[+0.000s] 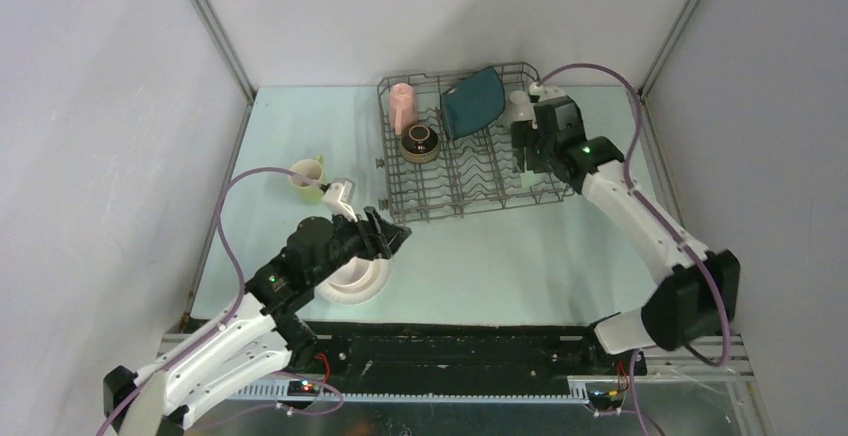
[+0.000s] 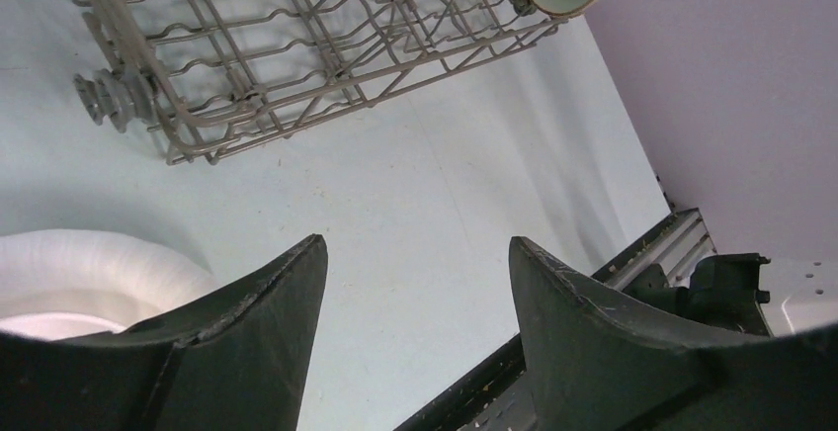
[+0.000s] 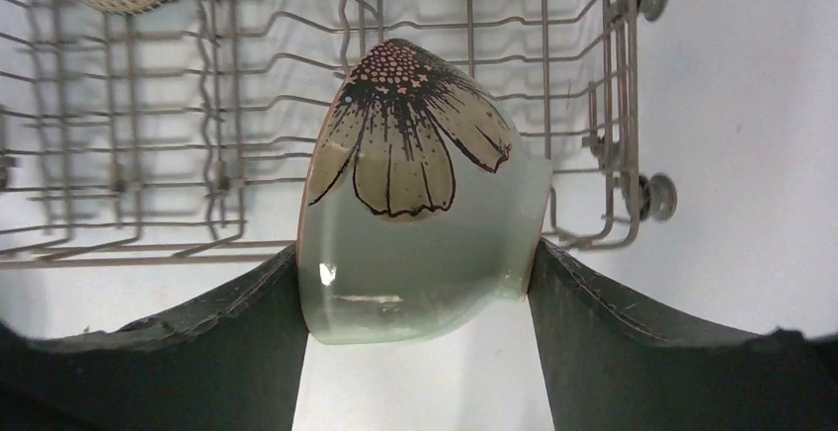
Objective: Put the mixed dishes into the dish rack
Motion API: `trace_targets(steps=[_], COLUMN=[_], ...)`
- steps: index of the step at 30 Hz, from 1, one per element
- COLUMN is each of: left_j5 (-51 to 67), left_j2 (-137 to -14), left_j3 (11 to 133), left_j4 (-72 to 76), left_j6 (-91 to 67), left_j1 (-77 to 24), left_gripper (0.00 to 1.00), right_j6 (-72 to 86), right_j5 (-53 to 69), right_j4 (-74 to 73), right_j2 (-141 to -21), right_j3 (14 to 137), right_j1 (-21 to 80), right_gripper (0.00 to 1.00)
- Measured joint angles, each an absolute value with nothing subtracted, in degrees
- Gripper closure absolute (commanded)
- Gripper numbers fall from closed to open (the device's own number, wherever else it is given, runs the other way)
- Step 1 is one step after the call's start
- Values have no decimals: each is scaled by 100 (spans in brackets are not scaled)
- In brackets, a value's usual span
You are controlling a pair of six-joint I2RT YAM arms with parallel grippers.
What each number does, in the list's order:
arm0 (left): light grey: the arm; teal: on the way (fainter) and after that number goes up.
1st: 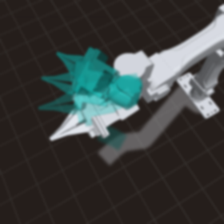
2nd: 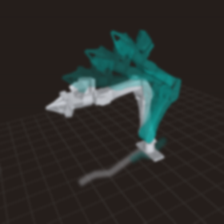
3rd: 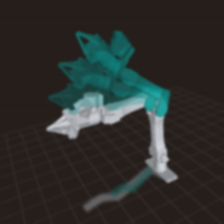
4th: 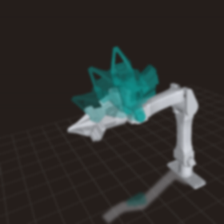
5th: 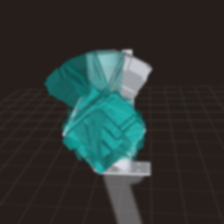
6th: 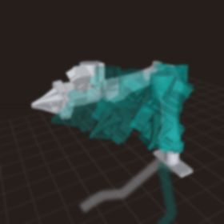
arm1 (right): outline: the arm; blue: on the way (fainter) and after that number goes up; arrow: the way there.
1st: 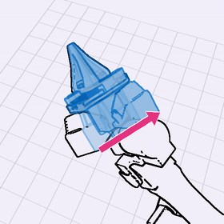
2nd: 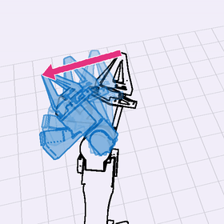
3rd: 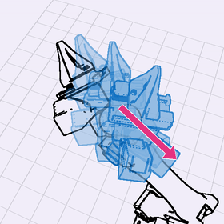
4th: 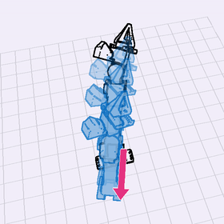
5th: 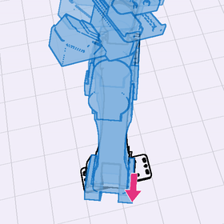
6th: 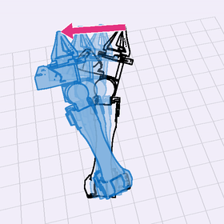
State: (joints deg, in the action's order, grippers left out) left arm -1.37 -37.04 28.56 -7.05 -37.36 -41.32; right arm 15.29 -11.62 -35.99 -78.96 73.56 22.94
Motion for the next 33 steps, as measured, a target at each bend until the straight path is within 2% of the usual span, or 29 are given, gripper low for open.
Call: trace_targets(steps=[6,22,33], left_j5=[-279,-513,-548], left_j2=[-3618,-3747,-3898], left_j3=[2862,3476,3476], left_j4=[-941,-1437,-1437], left_j6=[-3673,-3404,-3450], left_j1=[-4128,-4128,-4128], left_gripper=[27,26,25], right_j6=[3,-4001,-5100], right_j5=[-1094,-1651,-1857], right_j4=[-3148,-613,-21], right_j2=[-8844,-10554,-11504], right_j3=[7583,7636,7762], right_j1=[2263,2235,2150], right_gripper=[100,100,100])
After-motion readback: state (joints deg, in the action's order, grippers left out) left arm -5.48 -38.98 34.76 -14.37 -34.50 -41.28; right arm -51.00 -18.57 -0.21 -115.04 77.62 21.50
